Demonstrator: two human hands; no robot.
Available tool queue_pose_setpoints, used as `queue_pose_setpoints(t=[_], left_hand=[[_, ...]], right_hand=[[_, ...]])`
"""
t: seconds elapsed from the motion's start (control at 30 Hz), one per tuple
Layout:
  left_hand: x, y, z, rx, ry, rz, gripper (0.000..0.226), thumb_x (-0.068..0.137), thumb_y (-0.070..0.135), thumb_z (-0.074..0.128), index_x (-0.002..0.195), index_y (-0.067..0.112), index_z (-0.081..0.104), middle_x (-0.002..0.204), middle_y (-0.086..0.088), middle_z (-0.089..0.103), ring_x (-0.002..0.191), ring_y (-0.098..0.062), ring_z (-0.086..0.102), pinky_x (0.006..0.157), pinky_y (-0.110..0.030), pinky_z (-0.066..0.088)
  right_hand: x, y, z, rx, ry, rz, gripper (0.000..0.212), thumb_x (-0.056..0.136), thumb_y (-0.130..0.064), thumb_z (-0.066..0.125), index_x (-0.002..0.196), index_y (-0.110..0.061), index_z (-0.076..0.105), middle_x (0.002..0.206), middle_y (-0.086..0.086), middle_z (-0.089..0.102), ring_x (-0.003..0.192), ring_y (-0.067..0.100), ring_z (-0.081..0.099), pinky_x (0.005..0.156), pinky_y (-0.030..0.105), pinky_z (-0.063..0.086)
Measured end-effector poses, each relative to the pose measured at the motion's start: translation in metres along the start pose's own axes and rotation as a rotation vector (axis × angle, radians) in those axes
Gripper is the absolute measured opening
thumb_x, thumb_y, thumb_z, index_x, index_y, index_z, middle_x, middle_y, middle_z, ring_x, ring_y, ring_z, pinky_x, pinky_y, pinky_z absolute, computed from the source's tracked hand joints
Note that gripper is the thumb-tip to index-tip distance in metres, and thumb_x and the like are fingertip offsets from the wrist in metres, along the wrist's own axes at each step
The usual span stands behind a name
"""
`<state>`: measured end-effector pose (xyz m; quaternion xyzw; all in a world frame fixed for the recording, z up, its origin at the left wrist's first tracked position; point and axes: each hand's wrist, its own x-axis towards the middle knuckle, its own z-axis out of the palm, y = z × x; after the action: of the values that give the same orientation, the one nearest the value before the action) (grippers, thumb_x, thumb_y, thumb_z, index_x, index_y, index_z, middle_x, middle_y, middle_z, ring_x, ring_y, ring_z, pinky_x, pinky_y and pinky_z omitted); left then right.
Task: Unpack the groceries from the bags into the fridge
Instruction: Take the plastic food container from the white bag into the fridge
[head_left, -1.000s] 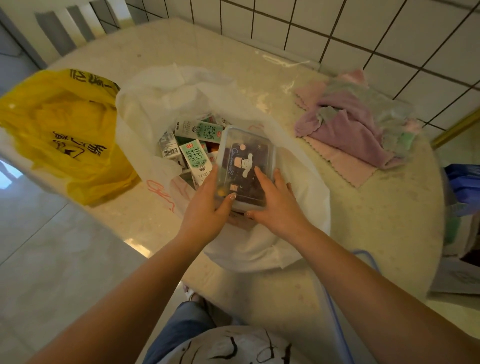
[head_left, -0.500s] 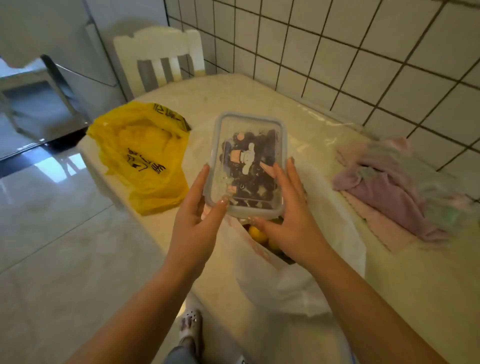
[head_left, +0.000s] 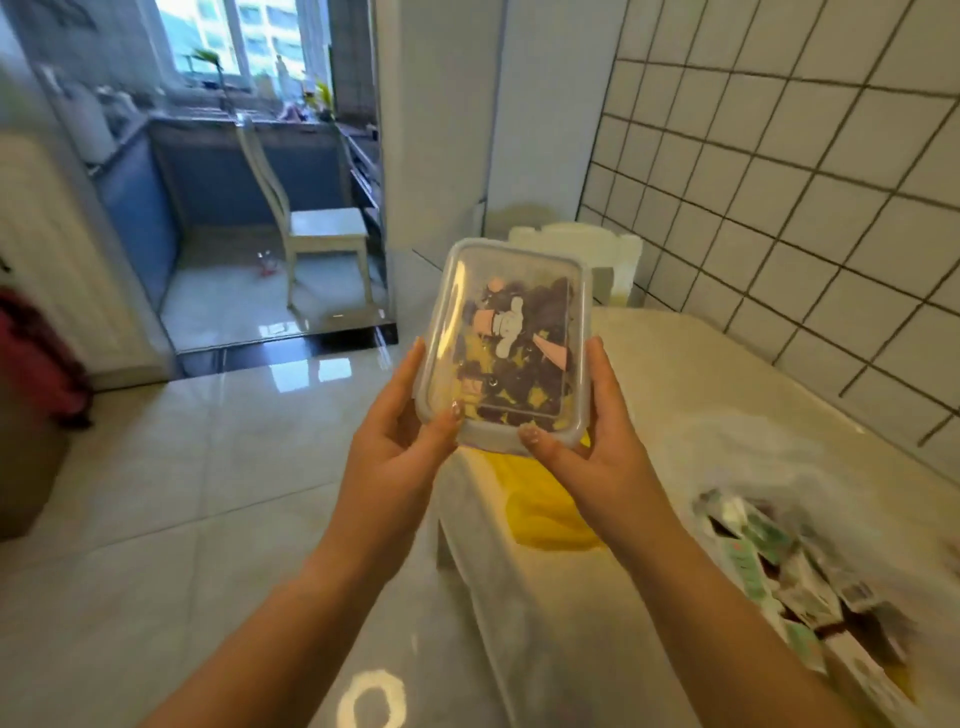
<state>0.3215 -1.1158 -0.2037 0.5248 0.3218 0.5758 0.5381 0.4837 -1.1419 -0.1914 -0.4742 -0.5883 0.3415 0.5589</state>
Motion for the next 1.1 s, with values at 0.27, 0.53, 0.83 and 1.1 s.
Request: queue_pose_setpoints(t=[0.27,0.53,0.83,1.1], left_hand=[[0.071,0.05,-0.182,0.076,0.185,0.123,0.053,0.086,0.021,0.058,0.131,0.043,0.042,0.125,0.012,0.061,0.113,-0.009,0.059,0.089,-0.031,0.053],[0.147,0.063,-0.29,0.101,0.316,0.163,0.052,0.081,0.024,0.06,0.123,0.049,0.042,0.127,0.014,0.057,0.113,-0.006,0.058,0.091,-0.033,0.052],[0.324,0.047,-0.378,0.182,0.353,0.23,0.057,0.078,0.031,0.062,0.128,0.048,0.04,0.131,0.012,0.055,0.12,-0.011,0.054,0.101,-0.045,0.045],[0.514,0.048,-0.43,0.183,0.349,0.278,0.052,0.084,0.022,0.06,0.124,0.05,0.043,0.129,0.015,0.056,0.12,-0.009,0.054,0.101,-0.041,0.045]], right_hand=[[0.106,-0.011,0.187,0.081,-0.16,-0.105,0.083,0.072,-0.027,0.068,0.137,-0.044,0.018,0.125,-0.034,0.042,0.107,-0.019,0.049,0.08,0.008,0.046],[0.21,0.002,0.294,0.063,-0.285,-0.145,0.08,0.076,-0.025,0.069,0.131,-0.05,0.016,0.123,-0.039,0.034,0.104,-0.025,0.045,0.072,0.001,0.043],[0.396,0.048,0.372,0.118,-0.337,-0.23,0.081,0.08,-0.013,0.069,0.132,-0.048,0.019,0.123,-0.039,0.037,0.108,-0.023,0.045,0.074,0.003,0.044],[0.587,0.067,0.418,0.15,-0.32,-0.265,0.082,0.067,-0.032,0.07,0.129,-0.056,0.021,0.132,-0.034,0.038,0.116,-0.016,0.044,0.08,0.009,0.047]])
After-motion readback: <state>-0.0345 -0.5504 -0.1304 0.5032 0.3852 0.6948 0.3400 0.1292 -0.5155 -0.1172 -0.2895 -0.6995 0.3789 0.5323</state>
